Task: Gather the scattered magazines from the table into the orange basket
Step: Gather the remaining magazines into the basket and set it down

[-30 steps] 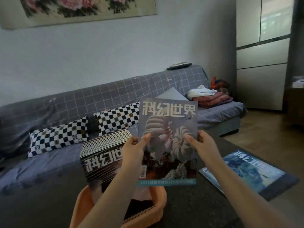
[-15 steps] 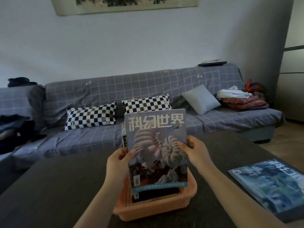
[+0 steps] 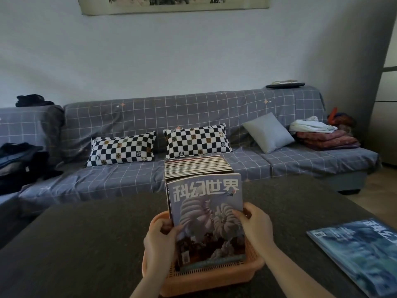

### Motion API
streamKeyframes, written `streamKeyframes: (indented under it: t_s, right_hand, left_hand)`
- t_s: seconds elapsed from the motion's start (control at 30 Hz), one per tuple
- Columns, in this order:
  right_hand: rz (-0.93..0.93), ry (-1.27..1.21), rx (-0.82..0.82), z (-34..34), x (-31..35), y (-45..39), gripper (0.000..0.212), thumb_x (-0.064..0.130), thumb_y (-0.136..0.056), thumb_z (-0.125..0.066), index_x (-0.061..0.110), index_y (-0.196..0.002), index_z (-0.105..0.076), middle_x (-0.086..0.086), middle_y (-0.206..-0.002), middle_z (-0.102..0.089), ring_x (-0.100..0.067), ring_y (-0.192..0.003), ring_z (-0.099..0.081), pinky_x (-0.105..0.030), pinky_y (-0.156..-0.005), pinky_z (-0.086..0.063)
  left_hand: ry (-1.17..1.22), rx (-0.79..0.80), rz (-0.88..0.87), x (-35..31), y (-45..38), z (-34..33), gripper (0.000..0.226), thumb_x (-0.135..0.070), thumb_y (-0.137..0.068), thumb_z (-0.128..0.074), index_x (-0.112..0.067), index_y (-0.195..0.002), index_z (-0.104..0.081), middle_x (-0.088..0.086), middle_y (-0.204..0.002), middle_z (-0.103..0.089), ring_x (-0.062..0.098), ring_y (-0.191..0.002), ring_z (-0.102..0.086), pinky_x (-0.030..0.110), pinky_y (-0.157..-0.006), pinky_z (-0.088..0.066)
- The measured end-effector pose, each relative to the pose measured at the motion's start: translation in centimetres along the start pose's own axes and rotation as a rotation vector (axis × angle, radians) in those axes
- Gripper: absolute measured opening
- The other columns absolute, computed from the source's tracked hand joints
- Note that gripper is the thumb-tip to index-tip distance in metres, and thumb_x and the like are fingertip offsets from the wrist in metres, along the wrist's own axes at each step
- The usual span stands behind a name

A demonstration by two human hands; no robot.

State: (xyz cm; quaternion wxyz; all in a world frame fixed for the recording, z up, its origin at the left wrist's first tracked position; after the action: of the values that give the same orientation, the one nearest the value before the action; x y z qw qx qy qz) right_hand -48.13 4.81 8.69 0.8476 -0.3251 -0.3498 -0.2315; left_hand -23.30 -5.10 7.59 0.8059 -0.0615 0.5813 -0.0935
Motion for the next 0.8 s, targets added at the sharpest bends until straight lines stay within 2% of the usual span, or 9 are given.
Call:
streamKeyframes:
  t_s: [0.1,0.23,0.33,0.43,0.6,0.7,0.8]
  right_hand:
    - [-0.013,-0.005,-0.034,-0.1,-0.1,-0.1,0.014,0.030,-0.086,-0.063,0.022,-0.097,-0.063,0.009,-0.088,-0.066,-0.005,-0.077,-0.059,-0.015,-0.059,-0.041]
    - [-0.010,-0.007,-0.043,-0.6,0.0,-0.1,0.014,0.030,-0.085,-0.064,0.023,-0.097,-0.063,0.010,-0.087,-0.065,-0.007,-0.079,-0.060,-0.019,-0.063,-0.045]
    - [0.008,-0.005,-0.051,-1.1,0.1,-0.2,0.011,0.032,-0.085,-0.063,0.024,-0.093,-0.063,0.012,-0.083,-0.063,-0.004,-0.074,-0.058,-0.015,-0.058,-0.041]
    - [0.018,0.001,-0.062,-1.4,0.1,-0.1,0.010,0.032,-0.084,-0.065,0.027,-0.090,-0.059,0.015,-0.078,-0.059,-0.001,-0.071,-0.056,-0.012,-0.056,-0.039]
    - [-0.021,-0.132,-0.095,-1.8,-0.7,0.0,0.023,0.028,-0.081,-0.069,0.031,-0.091,-0.049,0.017,-0.076,-0.059,0.001,-0.075,-0.060,-0.010,-0.058,-0.041]
    - [-0.015,-0.154,-0.115,-2.2,-0.9,0.3,0.026,0.028,-0.081,-0.069,0.029,-0.101,-0.052,0.018,-0.087,-0.057,0.000,-0.081,-0.058,-0.008,-0.056,-0.038]
    - [-0.019,-0.147,-0.127,-2.6,-1.4,0.5,0.039,0.028,-0.083,-0.066,0.021,-0.121,-0.054,0.011,-0.109,-0.053,-0.001,-0.093,-0.054,-0.006,-0.063,-0.038]
  left_hand:
    - [0.012,-0.016,-0.009,0.0,0.1,-0.2,0.009,-0.023,-0.080,-0.076,-0.023,-0.079,-0.068,-0.005,-0.070,-0.071,0.003,-0.062,-0.065,0.017,-0.055,-0.043]
    - [0.011,-0.066,-0.013,0.1,0.0,0.0,0.012,-0.022,-0.080,-0.077,-0.025,-0.078,-0.065,-0.005,-0.071,-0.069,0.007,-0.065,-0.063,0.020,-0.055,-0.044]
    - [0.022,-0.081,0.014,0.5,-0.2,0.2,0.015,-0.023,-0.079,-0.078,-0.027,-0.080,-0.064,-0.008,-0.074,-0.069,0.009,-0.068,-0.063,0.024,-0.058,-0.047]
    - [0.012,-0.102,0.010,0.6,-0.3,0.3,0.015,-0.026,-0.079,-0.077,-0.029,-0.079,-0.063,-0.011,-0.075,-0.067,0.007,-0.070,-0.062,0.021,-0.056,-0.043]
    - [0.014,-0.103,0.031,0.8,-0.4,0.3,0.025,-0.029,-0.077,-0.079,-0.026,-0.090,-0.057,-0.008,-0.086,-0.064,0.010,-0.077,-0.061,0.024,-0.061,-0.045]
    - [0.036,-0.119,0.052,1.1,-0.4,0.4,0.031,-0.028,-0.076,-0.080,-0.024,-0.095,-0.056,-0.010,-0.085,-0.064,0.006,-0.077,-0.061,0.018,-0.060,-0.042]
    - [-0.029,-0.119,0.040,1.4,-0.3,0.4,0.026,-0.027,-0.081,-0.075,-0.021,-0.105,-0.068,-0.017,-0.080,-0.061,-0.001,-0.074,-0.058,0.013,-0.060,-0.040]
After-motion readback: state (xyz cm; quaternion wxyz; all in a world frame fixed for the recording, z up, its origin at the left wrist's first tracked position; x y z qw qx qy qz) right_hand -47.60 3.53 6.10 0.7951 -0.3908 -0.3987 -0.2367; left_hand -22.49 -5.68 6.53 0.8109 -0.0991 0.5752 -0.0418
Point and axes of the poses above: each hand's wrist, its own y-axis away from the middle knuckle, its own z-axis out of the back of the hand, x = y × z, the point moved 6 cm from there along -y, towards the middle knuckle
